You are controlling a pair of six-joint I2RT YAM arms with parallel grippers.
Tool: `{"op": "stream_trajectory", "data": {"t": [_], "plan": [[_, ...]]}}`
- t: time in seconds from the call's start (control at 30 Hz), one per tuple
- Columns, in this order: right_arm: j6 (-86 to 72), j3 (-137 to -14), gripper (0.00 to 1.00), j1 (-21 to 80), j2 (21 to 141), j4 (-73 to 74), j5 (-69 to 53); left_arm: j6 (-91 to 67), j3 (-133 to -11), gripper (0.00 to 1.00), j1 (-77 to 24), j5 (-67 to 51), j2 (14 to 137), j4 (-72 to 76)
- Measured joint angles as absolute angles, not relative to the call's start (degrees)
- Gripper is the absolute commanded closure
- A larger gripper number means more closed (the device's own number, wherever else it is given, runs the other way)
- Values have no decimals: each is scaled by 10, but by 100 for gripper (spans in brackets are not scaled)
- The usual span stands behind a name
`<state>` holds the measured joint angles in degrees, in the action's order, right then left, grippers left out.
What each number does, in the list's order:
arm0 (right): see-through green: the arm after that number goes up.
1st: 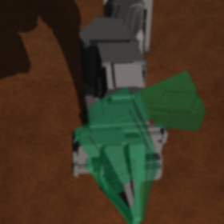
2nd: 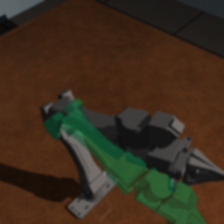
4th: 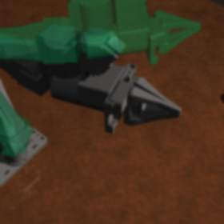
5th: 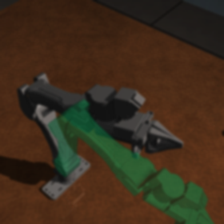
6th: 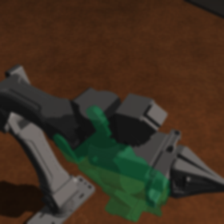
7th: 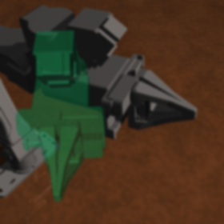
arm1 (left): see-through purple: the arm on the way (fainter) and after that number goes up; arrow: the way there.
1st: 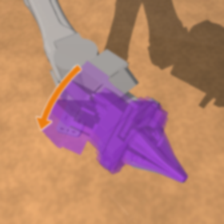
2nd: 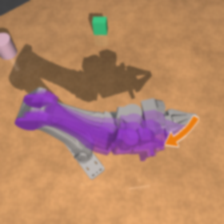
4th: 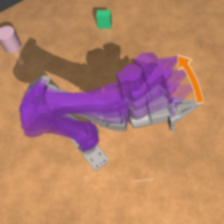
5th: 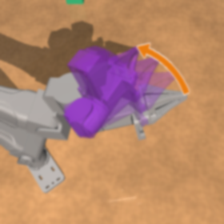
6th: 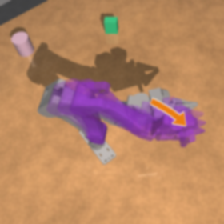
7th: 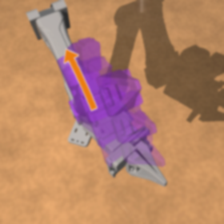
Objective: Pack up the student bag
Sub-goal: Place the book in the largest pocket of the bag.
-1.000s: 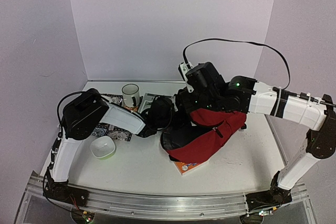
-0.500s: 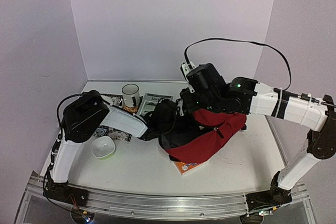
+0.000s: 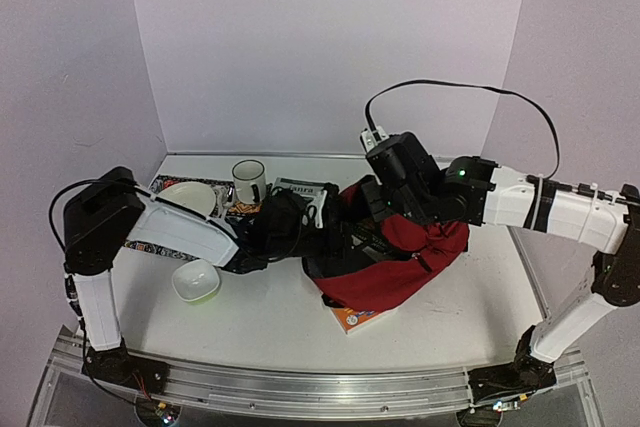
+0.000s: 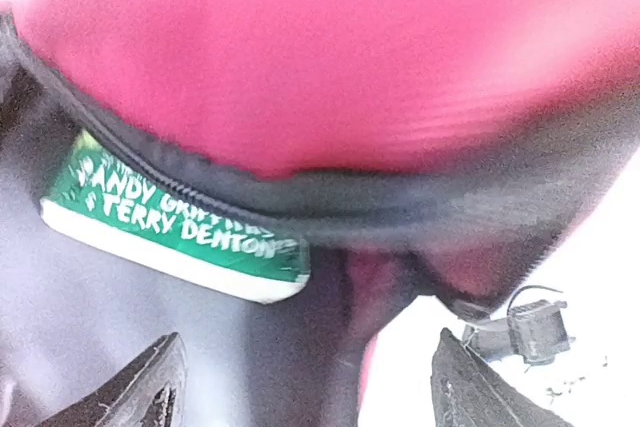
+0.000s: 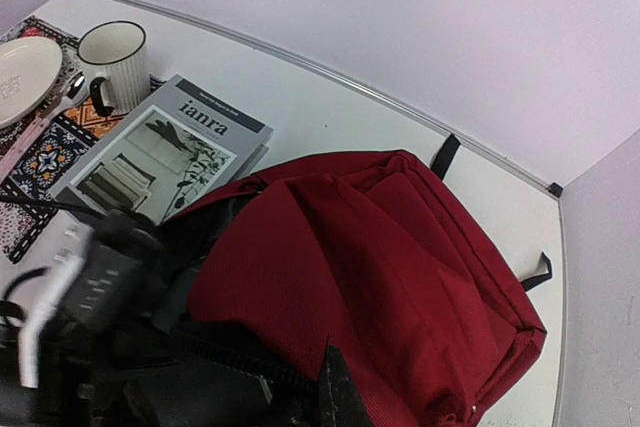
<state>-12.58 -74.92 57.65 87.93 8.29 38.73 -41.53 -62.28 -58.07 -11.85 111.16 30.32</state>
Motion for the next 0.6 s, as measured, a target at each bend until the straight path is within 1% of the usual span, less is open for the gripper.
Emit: {"op": "stream_trajectory", "data": {"t": [0.2,0.33,0.6], "plan": [[-128,-713,100,529,852,80,388,-373,-580,14,-581,-99,1002,275],[-131,-684,100,483,837,82,387,-348,-552,11,-579,-80,945,221],[-127,-670,98,417,811,87,385,-340,-514,12,-541,-58,898,111]]}}
